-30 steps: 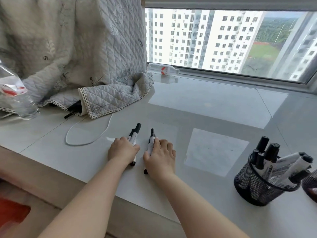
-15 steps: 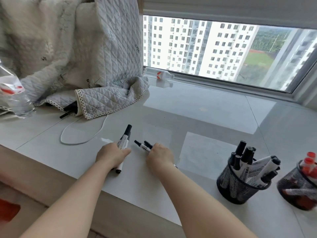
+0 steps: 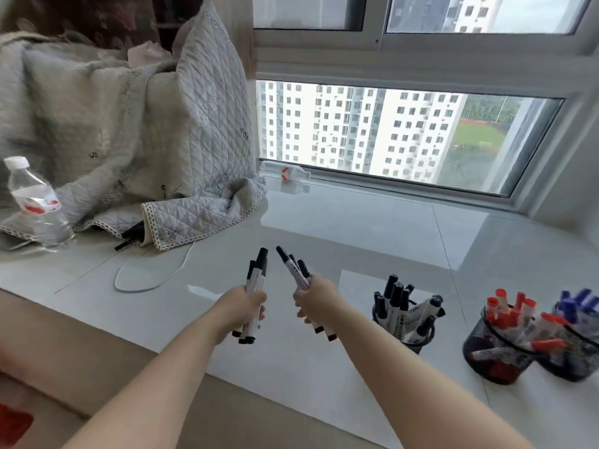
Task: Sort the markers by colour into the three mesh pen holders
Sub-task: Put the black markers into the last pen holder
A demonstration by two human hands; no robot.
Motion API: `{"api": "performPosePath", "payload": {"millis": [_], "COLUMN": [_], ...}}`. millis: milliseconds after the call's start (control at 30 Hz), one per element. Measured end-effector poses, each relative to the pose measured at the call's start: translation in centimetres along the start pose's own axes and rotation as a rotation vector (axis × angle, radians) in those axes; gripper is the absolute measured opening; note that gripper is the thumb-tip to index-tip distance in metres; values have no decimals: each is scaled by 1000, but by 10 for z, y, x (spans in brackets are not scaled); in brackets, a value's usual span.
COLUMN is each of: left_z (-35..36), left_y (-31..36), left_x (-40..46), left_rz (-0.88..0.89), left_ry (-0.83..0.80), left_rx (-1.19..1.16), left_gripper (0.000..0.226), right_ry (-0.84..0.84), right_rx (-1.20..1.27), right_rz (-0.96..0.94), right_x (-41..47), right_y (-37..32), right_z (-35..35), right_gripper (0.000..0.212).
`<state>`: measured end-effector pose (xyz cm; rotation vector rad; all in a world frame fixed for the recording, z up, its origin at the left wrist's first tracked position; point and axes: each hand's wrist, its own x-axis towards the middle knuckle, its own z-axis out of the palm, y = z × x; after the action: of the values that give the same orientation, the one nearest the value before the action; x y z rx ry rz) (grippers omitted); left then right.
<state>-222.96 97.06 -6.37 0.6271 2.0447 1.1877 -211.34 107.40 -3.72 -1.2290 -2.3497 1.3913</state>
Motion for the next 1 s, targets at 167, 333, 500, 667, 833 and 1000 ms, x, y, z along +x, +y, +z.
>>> {"api": "performPosePath", "payload": {"millis": [167,333,500,667,833,1000], "left_z": [47,95,131,163,187,194], "left_y": [42,67,89,105,97,90], "left_x": [-18,-25,-35,-48,-55,-54], "left_rz": [133,267,387,478,466,441], "left_ry": [-95,-12,104,172,359,512], "left_rx": [-64,-57,-142,-334,-437,-446], "left_gripper": [2,17,28,27,24,22], "right_ry": [134,319,463,639,663,638], "right_rx": [100,332,646,698,862,794], "right_rz": [-80,-151,-264,-293,-237,-231], "right_x": [-28,-56,-70,-66,-49,-42], "right_y": [8,22,36,59,69,84], "right_z": [-61,-135,-171,-160,-144,-128], "right_gripper": [8,21,28,24,24,24]}}
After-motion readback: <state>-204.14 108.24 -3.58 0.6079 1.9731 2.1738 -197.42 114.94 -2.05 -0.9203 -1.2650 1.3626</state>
